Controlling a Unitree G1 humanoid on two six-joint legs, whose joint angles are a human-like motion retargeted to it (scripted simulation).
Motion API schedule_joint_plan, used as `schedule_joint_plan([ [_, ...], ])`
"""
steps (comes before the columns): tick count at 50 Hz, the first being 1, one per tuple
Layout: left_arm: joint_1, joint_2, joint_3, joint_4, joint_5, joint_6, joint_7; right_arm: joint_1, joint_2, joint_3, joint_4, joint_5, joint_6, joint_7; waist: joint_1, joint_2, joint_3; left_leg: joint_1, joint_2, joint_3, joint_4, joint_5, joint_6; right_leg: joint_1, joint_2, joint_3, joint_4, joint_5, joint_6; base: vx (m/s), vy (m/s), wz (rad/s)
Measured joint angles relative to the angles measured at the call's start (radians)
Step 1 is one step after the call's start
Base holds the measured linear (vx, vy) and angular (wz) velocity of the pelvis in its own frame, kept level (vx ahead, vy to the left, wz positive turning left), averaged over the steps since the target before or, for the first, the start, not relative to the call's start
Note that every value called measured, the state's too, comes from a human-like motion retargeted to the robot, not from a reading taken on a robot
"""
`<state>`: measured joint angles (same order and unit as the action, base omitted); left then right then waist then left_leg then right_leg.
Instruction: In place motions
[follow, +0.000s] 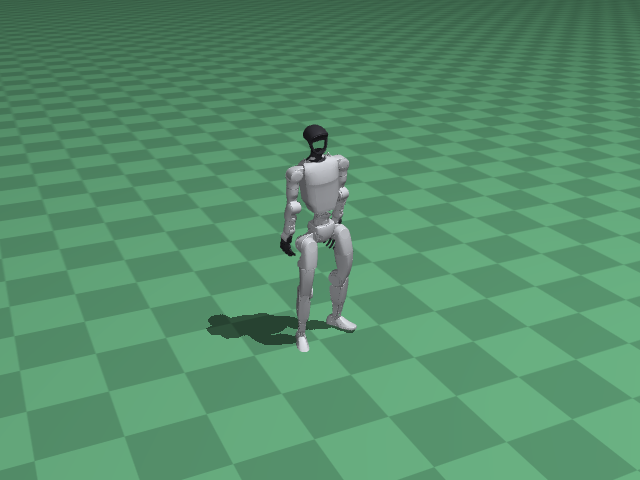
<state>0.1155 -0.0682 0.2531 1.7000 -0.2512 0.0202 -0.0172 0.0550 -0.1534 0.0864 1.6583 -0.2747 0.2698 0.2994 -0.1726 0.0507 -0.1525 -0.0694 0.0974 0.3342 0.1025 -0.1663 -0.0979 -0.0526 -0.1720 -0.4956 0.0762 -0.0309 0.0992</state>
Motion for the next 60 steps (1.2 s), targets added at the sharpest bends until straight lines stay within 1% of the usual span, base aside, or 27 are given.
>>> schedule_joint_plan([
  [2, -0.013, 0.027, -0.01, 0.0, 0.045, 0.016, -0.038, -0.005, -0.015, 0.011, -0.011, 0.02, -0.032, -0.018, -0.006, 0.005, 0.013, 0.021, -0.019, -0.006, -0.045, 0.03, 0.016, 0.0, 0.01, 0.005, -0.021, 0.028, -0.011, 0.01, 0.0, 0.13],
  [5, -0.039, 0.093, -0.13, -0.003, 0.197, 0.031, -0.103, -0.023, -0.027, 0.026, -0.027, -0.038, -0.024, 0.029, -0.077, 0.002, 0.039, 0.019, -0.035, -0.078, -0.058, 0.062, 0.025, 0.019, 0.01, -0.074, -0.049, 0.065, -0.031, -0.01, -0.01, 1.25],
  [7, -0.045, 0.122, -0.194, -0.038, 0.289, 0.027, -0.098, -0.031, -0.032, 0.039, -0.052, -0.115, -0.02, 0.073, -0.155, 0.009, 0.048, 0.011, -0.044, -0.159, -0.059, 0.071, 0.027, 0.036, 0.007, -0.156, -0.061, 0.078, -0.035, 0.0, -0.01, 1.84],
  [10, -0.05, 0.132, -0.232, -0.073, 0.359, 0.017, -0.08, -0.034, -0.036, 0.075, -0.093, -0.225, -0.029, 0.095, -0.214, 0.009, 0.054, 0.005, -0.058, -0.22, -0.06, 0.082, 0.031, 0.059, 0.018, -0.218, -0.082, 0.083, -0.045, 0.02, -0.01, 1.02],
  [12, -0.054, 0.12, -0.229, -0.08, 0.353, 0.013, -0.076, -0.034, -0.033, 0.096, -0.105, -0.297, -0.038, 0.083, -0.218, 0.008, 0.054, 0.005, -0.061, -0.222, -0.062, 0.084, 0.033, 0.065, 0.02, -0.223, -0.087, 0.083, -0.043, 0.0, 0.0, 0.08],
  [15, -0.064, 0.089, -0.221, -0.075, 0.342, 0.009, -0.069, -0.035, -0.021, 0.13, -0.1, -0.369, -0.028, 0.059, -0.16, -0.005, 0.05, 0.021, -0.064, -0.161, -0.071, 0.079, 0.038, 0.066, 0.033, -0.167, -0.094, 0.074, -0.05, 0.0, 0.0, -0.9],
  [17, -0.068, 0.077, -0.228, -0.073, 0.363, 0.006, -0.037, -0.028, -0.014, 0.142, -0.096, -0.374, -0.014, 0.04, -0.114, -0.018, 0.047, 0.026, -0.06, -0.119, -0.068, 0.076, 0.032, 0.067, 0.041, -0.125, -0.097, 0.065, -0.058, 0.02, 0.0, -0.99],
  [20, -0.065, 0.074, -0.206, -0.065, 0.34, -0.001, -0.033, -0.012, -0.008, 0.131, -0.097, -0.337, -0.011, 0.009, -0.09, -0.022, 0.041, 0.036, -0.064, -0.102, -0.072, 0.069, 0.034, 0.068, 0.052, -0.108, -0.098, 0.056, -0.066, 0.02, 0.0, -0.29],
  [22, -0.061, 0.076, -0.186, -0.062, 0.327, -0.001, -0.046, -0.009, -0.009, 0.117, -0.095, -0.31, -0.018, 0.007, -0.094, -0.023, 0.037, 0.035, -0.063, -0.104, -0.07, 0.066, 0.033, 0.068, 0.052, -0.112, -0.096, 0.053, -0.065, 0.0, 0.0, 0.0],
  [25, -0.056, 0.087, -0.186, -0.06, 0.312, -0.004, -0.068, -0.01, -0.016, 0.104, -0.091, -0.3, -0.027, 0.043, -0.114, -0.019, 0.032, 0.031, -0.06, -0.121, -0.066, 0.063, 0.029, 0.07, 0.044, -0.129, -0.093, 0.052, -0.057, 0.01, -0.01, 0.28],
  [29, -0.057, 0.094, -0.189, -0.052, 0.325, 0.002, -0.056, -0.01, -0.026, 0.098, -0.092, -0.309, -0.041, 0.071, -0.121, -0.016, 0.032, 0.032, -0.061, -0.128, -0.067, 0.065, 0.034, 0.073, 0.042, -0.136, -0.092, 0.054, -0.053, 0.0, 0.0, 0.07],
  [38, -0.068, 0.085, -0.202, -0.049, 0.347, 0.016, -0.038, -0.008, -0.022, 0.111, -0.102, -0.32, -0.041, 0.055, -0.103, -0.018, 0.041, 0.044, -0.065, -0.111, -0.07, 0.067, 0.043, 0.081, 0.05, -0.122, -0.096, 0.055, -0.06, 0.0, 0.0, 0.0],
  [46, -0.072, 0.09, -0.206, -0.055, 0.344, 0.016, -0.059, -0.007, -0.02, 0.114, -0.113, -0.357, -0.043, 0.039, -0.118, -0.013, 0.047, 0.047, -0.065, -0.119, -0.066, 0.066, 0.046, 0.087, 0.053, -0.131, -0.095, 0.054, -0.064, 0.0, 0.0, 0.0],
  [48, -0.074, 0.089, -0.206, -0.057, 0.345, 0.016, -0.061, -0.008, -0.021, 0.107, -0.117, -0.355, -0.043, 0.051, -0.133, -0.011, 0.05, 0.047, -0.065, -0.131, -0.065, 0.067, 0.046, 0.087, 0.052, -0.143, -0.095, 0.057, -0.065, -0.01, 0.01, 0.38],
  [50, -0.077, 0.088, -0.208, -0.058, 0.347, 0.016, -0.061, 0.0, -0.02, 0.085, -0.14, -0.355, -0.048, 0.074, -0.178, -0.008, 0.058, 0.043, -0.068, -0.177, -0.063, 0.074, 0.046, 0.093, 0.046, -0.188, -0.096, 0.066, -0.064, -0.01, 0.0, 1.23],
  [52, -0.083, 0.086, -0.21, -0.059, 0.346, 0.015, -0.057, 0.006, -0.017, 0.05, -0.198, -0.321, -0.051, 0.118, -0.266, -0.006, 0.073, 0.033, -0.08, -0.265, -0.06, 0.087, 0.048, 0.119, 0.04, -0.275, -0.112, 0.078, -0.058, -0.01, 0.0, 1.78],
  [53, -0.085, 0.085, -0.206, -0.06, 0.345, 0.014, -0.056, 0.006, -0.017, 0.035, -0.236, -0.292, -0.057, 0.146, -0.282, -0.008, 0.078, 0.033, -0.083, -0.278, -0.059, 0.09, 0.048, 0.126, 0.041, -0.287, -0.116, 0.079, -0.059, -0.03, 0.01, -0.79],
  [54, -0.088, 0.085, -0.197, -0.061, 0.346, 0.014, -0.056, 0.005, -0.017, 0.025, -0.285, -0.253, -0.065, 0.168, -0.188, -0.009, 0.075, 0.047, -0.062, -0.18, -0.059, 0.076, 0.042, 0.103, 0.035, -0.187, -0.09, 0.067, -0.048, -0.05, 0.02, -4.0],
  [55, -0.092, 0.084, -0.186, -0.061, 0.348, 0.014, -0.057, 0.003, -0.018, 0.017, -0.339, -0.211, -0.074, 0.188, -0.04, -0.009, 0.069, 0.069, -0.028, -0.028, -0.059, 0.053, 0.031, 0.065, 0.025, -0.03, -0.049, 0.049, -0.031, -0.05, 0.01, -4.21],
  [57, -0.087, 0.082, -0.192, -0.064, 0.347, 0.011, -0.058, -0.003, -0.013, -0.019, -0.456, -0.103, -0.101, 0.204, -0.05, -0.006, 0.064, 0.065, -0.029, -0.038, -0.059, 0.055, 0.031, 0.063, 0.025, -0.043, -0.053, 0.053, -0.033, -0.03, 0.0, -0.86],
  [58, -0.085, 0.081, -0.194, -0.064, 0.345, 0.011, -0.058, -0.01, -0.01, -0.03, -0.523, -0.046, -0.107, 0.207, -0.083, -0.007, 0.064, 0.06, -0.037, -0.069, -0.059, 0.058, 0.033, 0.068, 0.03, -0.075, -0.063, 0.058, -0.041, -0.03, 0.0, 0.72],
  [60, -0.083, 0.08, -0.186, -0.061, 0.34, 0.011, -0.06, -0.031, -0.003, -0.037, -0.667, 0.054, -0.109, 0.189, -0.084, -0.004, 0.059, 0.061, -0.034, -0.06, -0.058, 0.055, 0.031, 0.065, 0.029, -0.066, -0.06, 0.057, -0.039, -0.02, 0.0, 0.18],
])
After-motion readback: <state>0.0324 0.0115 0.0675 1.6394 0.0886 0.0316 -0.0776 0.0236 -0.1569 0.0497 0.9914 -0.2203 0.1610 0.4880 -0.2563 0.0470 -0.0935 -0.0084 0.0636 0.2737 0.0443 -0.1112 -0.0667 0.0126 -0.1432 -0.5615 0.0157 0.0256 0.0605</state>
